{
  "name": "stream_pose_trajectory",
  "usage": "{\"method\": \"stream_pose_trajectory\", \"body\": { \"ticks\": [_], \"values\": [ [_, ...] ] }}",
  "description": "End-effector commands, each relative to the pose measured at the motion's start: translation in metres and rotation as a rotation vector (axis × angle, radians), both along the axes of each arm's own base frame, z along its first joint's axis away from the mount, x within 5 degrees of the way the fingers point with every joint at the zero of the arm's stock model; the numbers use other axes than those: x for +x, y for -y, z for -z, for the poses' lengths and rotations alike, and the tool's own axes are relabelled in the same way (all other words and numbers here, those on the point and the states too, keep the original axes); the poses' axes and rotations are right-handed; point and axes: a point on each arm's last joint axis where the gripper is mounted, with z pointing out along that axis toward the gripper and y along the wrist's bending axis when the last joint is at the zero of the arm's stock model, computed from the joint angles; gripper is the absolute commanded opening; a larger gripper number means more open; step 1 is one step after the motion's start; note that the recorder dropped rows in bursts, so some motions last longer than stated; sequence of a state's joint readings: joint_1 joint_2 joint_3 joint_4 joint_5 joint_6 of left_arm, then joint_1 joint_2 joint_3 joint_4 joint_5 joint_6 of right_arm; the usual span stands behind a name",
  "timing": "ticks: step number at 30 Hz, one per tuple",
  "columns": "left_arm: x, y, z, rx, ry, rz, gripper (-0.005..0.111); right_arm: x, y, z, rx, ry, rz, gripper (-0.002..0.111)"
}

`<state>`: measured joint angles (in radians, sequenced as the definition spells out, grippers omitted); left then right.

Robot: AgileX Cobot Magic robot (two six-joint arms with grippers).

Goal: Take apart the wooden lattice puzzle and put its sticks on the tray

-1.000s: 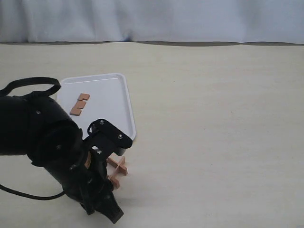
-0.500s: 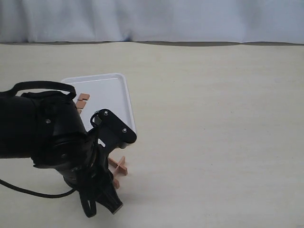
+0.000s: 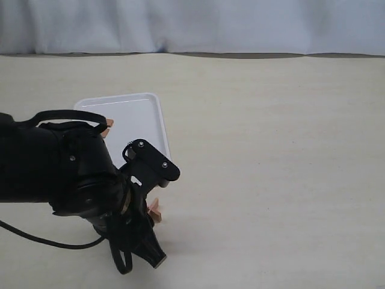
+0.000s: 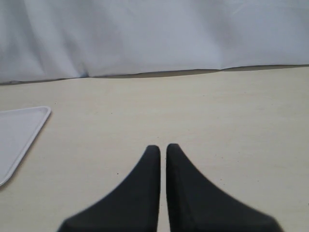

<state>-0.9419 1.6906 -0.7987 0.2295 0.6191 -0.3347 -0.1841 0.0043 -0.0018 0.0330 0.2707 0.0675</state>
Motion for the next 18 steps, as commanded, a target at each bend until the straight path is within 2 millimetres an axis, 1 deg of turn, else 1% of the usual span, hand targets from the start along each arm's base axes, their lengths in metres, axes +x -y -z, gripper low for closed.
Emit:
{"method": "stream_pose_trajectory", "body": {
  "ticks": [1,13,18],
  "values": [
    [0.001,0.006,0.002,-0.031,0.009,-0.001,0.037,0.0,0.0,0.0,-0.001,0.006,-0.001,0.004],
    [0.001,0.006,0.018,0.013,-0.026,-0.024,0.037,0.0,0.0,0.0,-0.001,0.006,-0.001,0.004],
    [0.003,0.009,0.03,0.008,-0.031,-0.019,0.037,0.0,0.0,0.0,-0.001,0.006,-0.001,0.004]
  ]
}}
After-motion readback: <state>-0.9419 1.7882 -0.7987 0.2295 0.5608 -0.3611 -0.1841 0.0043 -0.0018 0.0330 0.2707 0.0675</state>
